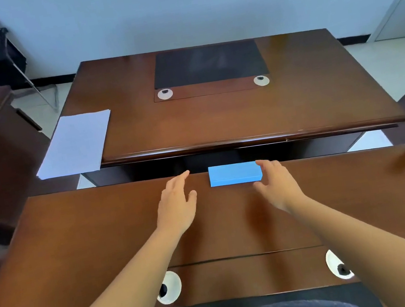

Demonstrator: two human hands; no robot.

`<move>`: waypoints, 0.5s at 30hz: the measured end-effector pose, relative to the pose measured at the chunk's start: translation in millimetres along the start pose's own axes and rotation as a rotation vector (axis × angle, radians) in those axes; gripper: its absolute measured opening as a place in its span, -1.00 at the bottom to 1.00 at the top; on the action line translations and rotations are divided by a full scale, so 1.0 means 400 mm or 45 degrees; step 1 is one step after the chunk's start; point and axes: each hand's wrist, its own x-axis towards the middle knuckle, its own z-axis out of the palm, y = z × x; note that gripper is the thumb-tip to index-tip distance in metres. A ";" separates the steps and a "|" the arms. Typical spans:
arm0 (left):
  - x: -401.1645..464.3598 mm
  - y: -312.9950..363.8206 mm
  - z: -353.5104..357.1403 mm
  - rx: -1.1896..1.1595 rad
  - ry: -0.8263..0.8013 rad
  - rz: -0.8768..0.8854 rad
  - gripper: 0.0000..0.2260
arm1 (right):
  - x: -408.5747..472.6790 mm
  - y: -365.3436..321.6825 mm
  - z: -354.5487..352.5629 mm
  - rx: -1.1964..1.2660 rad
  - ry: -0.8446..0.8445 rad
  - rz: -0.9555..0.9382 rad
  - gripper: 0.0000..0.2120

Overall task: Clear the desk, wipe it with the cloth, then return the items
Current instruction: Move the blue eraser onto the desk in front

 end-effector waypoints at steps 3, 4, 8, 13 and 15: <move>0.069 -0.020 0.038 0.166 0.014 0.013 -0.49 | 0.080 0.022 0.029 -0.258 0.008 -0.140 -0.31; 0.091 -0.027 0.050 0.216 0.018 0.020 -0.48 | 0.104 0.026 0.037 -0.322 -0.013 -0.178 -0.28; 0.167 -0.063 0.104 0.428 0.022 0.064 -0.45 | 0.175 0.040 0.066 -0.491 -0.143 -0.247 -0.18; 0.227 -0.121 0.168 0.690 -0.046 0.092 -0.45 | 0.218 0.064 0.092 -0.561 -0.250 -0.303 -0.22; 0.225 -0.146 0.192 0.703 -0.070 0.074 -0.46 | 0.231 0.072 0.095 -0.549 -0.259 -0.317 -0.29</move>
